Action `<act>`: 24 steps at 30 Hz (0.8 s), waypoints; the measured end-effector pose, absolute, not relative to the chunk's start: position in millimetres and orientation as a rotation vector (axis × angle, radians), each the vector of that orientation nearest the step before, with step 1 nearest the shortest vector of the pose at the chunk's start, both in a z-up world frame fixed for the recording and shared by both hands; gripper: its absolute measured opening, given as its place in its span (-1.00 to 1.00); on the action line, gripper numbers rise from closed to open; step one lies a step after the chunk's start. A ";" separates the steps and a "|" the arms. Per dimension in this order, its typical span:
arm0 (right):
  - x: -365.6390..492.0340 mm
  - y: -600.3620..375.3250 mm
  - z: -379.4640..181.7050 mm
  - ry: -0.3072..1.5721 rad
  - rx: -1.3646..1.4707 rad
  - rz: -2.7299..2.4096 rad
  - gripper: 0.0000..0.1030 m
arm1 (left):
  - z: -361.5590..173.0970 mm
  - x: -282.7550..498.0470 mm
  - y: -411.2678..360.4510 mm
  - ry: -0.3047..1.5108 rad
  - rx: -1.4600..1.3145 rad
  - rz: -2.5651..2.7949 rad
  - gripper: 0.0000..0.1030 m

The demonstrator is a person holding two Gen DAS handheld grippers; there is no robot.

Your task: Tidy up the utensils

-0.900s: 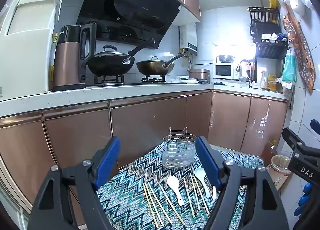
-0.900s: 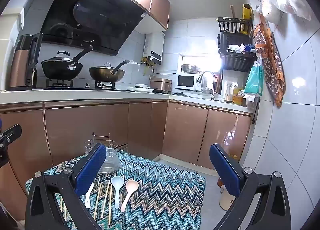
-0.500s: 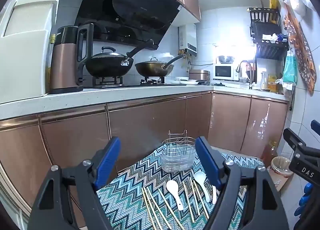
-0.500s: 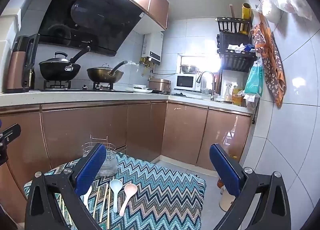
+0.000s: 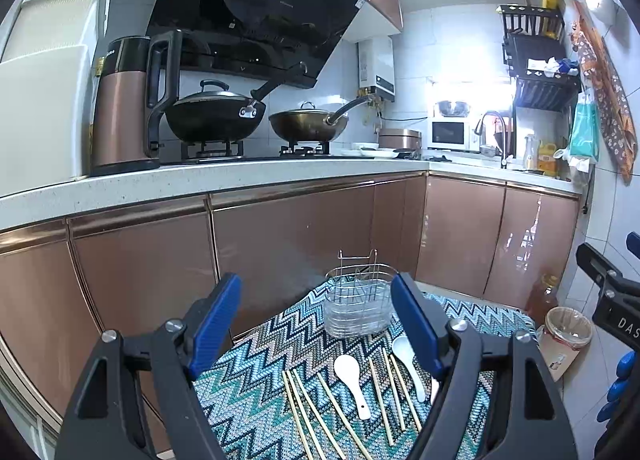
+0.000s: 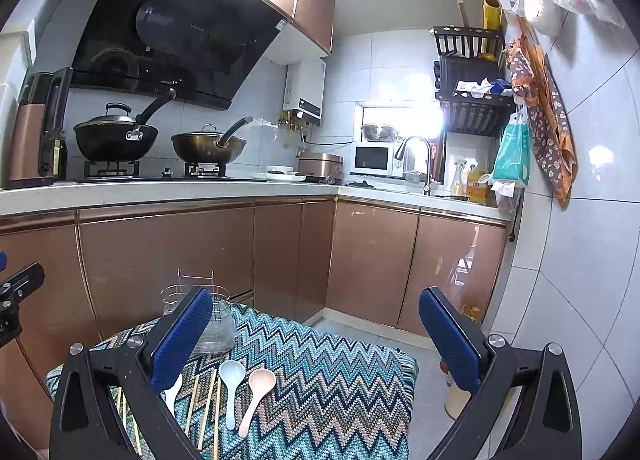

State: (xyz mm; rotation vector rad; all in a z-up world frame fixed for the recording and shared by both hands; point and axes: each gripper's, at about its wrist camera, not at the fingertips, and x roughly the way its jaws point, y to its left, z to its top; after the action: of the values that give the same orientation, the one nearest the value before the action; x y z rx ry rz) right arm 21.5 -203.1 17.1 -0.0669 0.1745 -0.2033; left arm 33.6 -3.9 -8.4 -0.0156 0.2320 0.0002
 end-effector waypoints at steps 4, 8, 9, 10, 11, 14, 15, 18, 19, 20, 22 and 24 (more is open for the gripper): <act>26.2 -203.2 14.0 0.178 -0.059 -0.203 1.00 | -8.9 39.3 -1.5 0.233 -0.027 0.005 0.48; 26.7 -203.6 13.9 0.174 -0.058 -0.201 1.00 | -9.2 42.6 -2.5 0.231 -0.026 0.006 0.48; 27.3 -203.6 14.6 0.172 -0.056 -0.202 1.00 | -9.3 44.1 -1.8 0.233 -0.023 0.004 0.48; 28.7 -204.0 14.1 0.170 -0.052 -0.200 1.00 | -9.0 44.8 -2.8 0.232 -0.017 0.005 0.48; 29.9 -204.8 14.1 0.168 -0.049 -0.199 1.00 | -9.0 45.5 -3.2 0.232 -0.015 0.005 0.48; 32.5 -207.8 15.9 0.163 -0.046 -0.200 1.00 | -9.7 48.1 -4.5 0.231 -0.008 0.008 0.48; 33.0 -207.9 15.2 0.159 -0.044 -0.200 1.00 | -10.1 48.4 -5.8 0.228 -0.002 0.012 0.48; 34.4 -207.7 13.2 0.159 -0.039 -0.198 1.00 | -11.8 50.3 -8.2 0.232 0.002 0.005 0.48; 35.6 -207.4 12.1 0.163 -0.039 -0.197 1.00 | -12.4 51.1 -8.8 0.235 0.000 -0.002 0.48; 35.6 -207.3 12.0 0.164 -0.040 -0.198 1.00 | -12.4 51.9 -9.1 0.234 -0.001 -0.002 0.48; 36.9 -207.2 10.3 0.166 -0.040 -0.197 1.00 | -12.5 52.3 -8.4 0.229 -0.002 0.002 0.48; 39.2 -207.5 8.9 0.172 -0.037 -0.194 1.00 | -12.5 53.1 -8.3 0.227 -0.006 0.000 0.48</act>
State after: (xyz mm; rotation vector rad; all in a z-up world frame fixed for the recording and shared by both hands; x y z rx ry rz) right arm 39.2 -207.5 8.9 -0.0371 0.1722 -0.1943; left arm 53.1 -8.3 -12.5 -0.0058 0.2266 -0.0003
